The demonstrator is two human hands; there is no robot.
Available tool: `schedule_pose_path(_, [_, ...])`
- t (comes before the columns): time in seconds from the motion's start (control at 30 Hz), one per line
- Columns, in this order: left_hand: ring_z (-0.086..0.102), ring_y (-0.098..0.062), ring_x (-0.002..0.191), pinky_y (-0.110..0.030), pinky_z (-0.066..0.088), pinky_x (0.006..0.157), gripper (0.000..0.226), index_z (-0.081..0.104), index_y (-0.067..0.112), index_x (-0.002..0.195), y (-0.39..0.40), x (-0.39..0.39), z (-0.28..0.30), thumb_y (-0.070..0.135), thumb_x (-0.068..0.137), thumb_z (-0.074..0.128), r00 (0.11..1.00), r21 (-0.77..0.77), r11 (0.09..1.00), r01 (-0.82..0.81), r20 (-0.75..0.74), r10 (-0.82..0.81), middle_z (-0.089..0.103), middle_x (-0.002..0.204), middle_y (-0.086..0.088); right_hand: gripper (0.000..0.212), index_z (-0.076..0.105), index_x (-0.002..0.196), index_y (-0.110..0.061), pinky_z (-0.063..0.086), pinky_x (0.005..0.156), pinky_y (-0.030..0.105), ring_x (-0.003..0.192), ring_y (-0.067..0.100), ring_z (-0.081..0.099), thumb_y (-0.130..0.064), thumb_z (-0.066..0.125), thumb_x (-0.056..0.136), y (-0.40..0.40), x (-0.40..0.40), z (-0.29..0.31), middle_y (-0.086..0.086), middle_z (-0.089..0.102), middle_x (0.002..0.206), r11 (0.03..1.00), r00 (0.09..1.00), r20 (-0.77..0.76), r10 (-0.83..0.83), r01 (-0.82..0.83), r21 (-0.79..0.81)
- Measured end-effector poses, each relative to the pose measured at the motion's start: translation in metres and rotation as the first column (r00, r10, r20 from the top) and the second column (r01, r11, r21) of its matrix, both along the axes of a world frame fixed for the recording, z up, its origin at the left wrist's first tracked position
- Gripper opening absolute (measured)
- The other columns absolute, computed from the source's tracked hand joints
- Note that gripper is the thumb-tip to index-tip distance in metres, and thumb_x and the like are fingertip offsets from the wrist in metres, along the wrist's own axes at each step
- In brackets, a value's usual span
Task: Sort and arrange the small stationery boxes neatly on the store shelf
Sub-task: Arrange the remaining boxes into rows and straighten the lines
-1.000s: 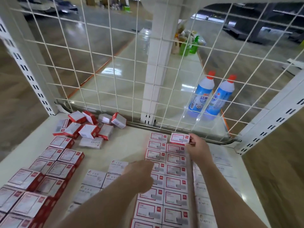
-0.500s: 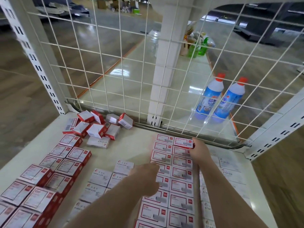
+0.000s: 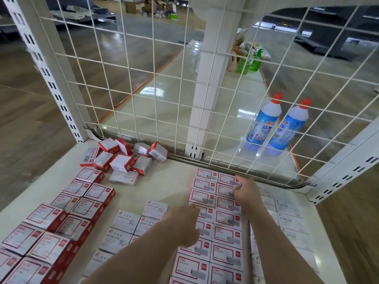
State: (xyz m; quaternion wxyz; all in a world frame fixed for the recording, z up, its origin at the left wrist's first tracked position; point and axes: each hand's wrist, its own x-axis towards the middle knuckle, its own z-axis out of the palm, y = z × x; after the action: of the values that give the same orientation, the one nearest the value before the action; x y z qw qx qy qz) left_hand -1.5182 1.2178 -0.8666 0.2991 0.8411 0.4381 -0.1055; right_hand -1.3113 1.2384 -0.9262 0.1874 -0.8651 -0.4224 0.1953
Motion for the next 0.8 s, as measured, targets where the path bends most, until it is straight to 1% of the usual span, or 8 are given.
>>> schedule_pose_path(0.13, [0.044,-0.017,0.125,-0.030,0.041,0.096,0.049,0.038,0.024,0.138,0.001,0.000,0.000,0.024,0.092,0.054,1.000,-0.008,1.000,-0.014,0.010,0.014,0.044,0.140,0.007,0.031,0.058,0.117,-0.017,0.054,0.082,0.036,0.102,0.026,0.058,-0.011,0.053,0.087,0.000,0.003,-0.006,0.009,0.056,0.116,1.000,1.000,-0.012,-0.005,0.005,0.006])
schedule_pose_path(0.33, [0.047,-0.017,0.122,-0.029,0.042,0.093,0.048,0.040,0.024,0.137,0.000,-0.001,0.000,0.025,0.091,0.055,0.999,-0.018,0.999,-0.028,0.021,0.028,0.046,0.139,0.008,0.035,0.057,0.120,-0.019,0.055,0.081,0.038,0.101,0.024,0.059,-0.012,0.053,0.086,-0.003,0.003,-0.010,0.008,0.058,0.116,0.999,0.999,-0.034,-0.004,0.006,0.045])
schedule_pose_path(0.47, [0.044,-0.017,0.125,-0.030,0.041,0.096,0.049,0.039,0.023,0.138,0.001,-0.001,0.001,0.025,0.091,0.054,1.000,-0.010,1.000,-0.008,0.012,0.008,0.044,0.141,0.007,0.037,0.057,0.121,-0.016,0.054,0.074,0.030,0.096,0.020,0.061,-0.007,0.052,0.085,-0.011,-0.006,0.003,0.006,0.061,0.113,0.997,0.995,-0.095,-0.017,0.024,0.073])
schedule_pose_path(0.57, [0.042,-0.017,0.128,-0.031,0.038,0.100,0.050,0.038,0.022,0.139,0.001,-0.004,0.003,0.025,0.091,0.054,1.000,0.009,1.000,0.027,-0.012,-0.026,0.041,0.142,0.007,0.024,0.062,0.101,-0.020,0.049,0.065,0.023,0.087,0.016,0.062,-0.006,0.050,0.086,-0.018,-0.014,0.009,0.001,0.065,0.098,0.992,0.992,-0.121,-0.027,0.042,0.123])
schedule_pose_path(0.63, [0.042,-0.018,0.128,-0.032,0.036,0.103,0.047,0.041,0.021,0.137,0.003,-0.007,0.006,0.023,0.091,0.053,0.999,0.038,0.998,0.047,-0.029,-0.046,0.043,0.141,0.005,0.014,0.061,0.087,-0.023,0.051,0.069,0.027,0.082,0.016,0.061,-0.015,0.050,0.085,-0.024,-0.022,0.013,0.000,0.065,0.088,0.983,0.993,-0.118,-0.028,0.049,0.177])
schedule_pose_path(0.7, [0.045,-0.017,0.125,-0.030,0.038,0.101,0.042,0.045,0.021,0.134,0.006,-0.014,0.011,0.023,0.092,0.050,0.999,0.048,0.998,0.027,-0.018,-0.026,0.047,0.137,0.004,0.020,0.059,0.105,-0.026,0.050,0.087,0.038,0.096,0.018,0.060,-0.025,0.050,0.088,-0.030,-0.031,0.017,0.002,0.062,0.106,0.983,0.994,-0.092,-0.065,0.080,0.166])
schedule_pose_path(0.73, [0.046,-0.017,0.125,-0.030,0.038,0.100,0.041,0.046,0.022,0.134,0.010,-0.018,0.014,0.024,0.093,0.049,1.000,0.055,0.998,0.012,-0.010,-0.012,0.048,0.137,0.003,0.029,0.055,0.118,-0.025,0.047,0.094,0.039,0.105,0.020,0.057,-0.021,0.049,0.090,-0.031,-0.036,0.018,0.003,0.057,0.120,0.981,0.993,-0.079,-0.093,0.105,0.161])
schedule_pose_path(0.8, [0.041,-0.017,0.128,-0.031,0.036,0.103,0.043,0.041,0.025,0.137,0.020,-0.031,0.020,0.028,0.094,0.047,1.000,0.080,0.997,-0.001,-0.024,0.003,0.043,0.140,0.004,0.046,0.047,0.130,-0.022,0.040,0.100,0.032,0.120,0.021,0.049,-0.002,0.046,0.089,-0.034,-0.045,0.021,0.004,0.044,0.135,0.981,0.991,-0.076,-0.113,0.123,0.149])
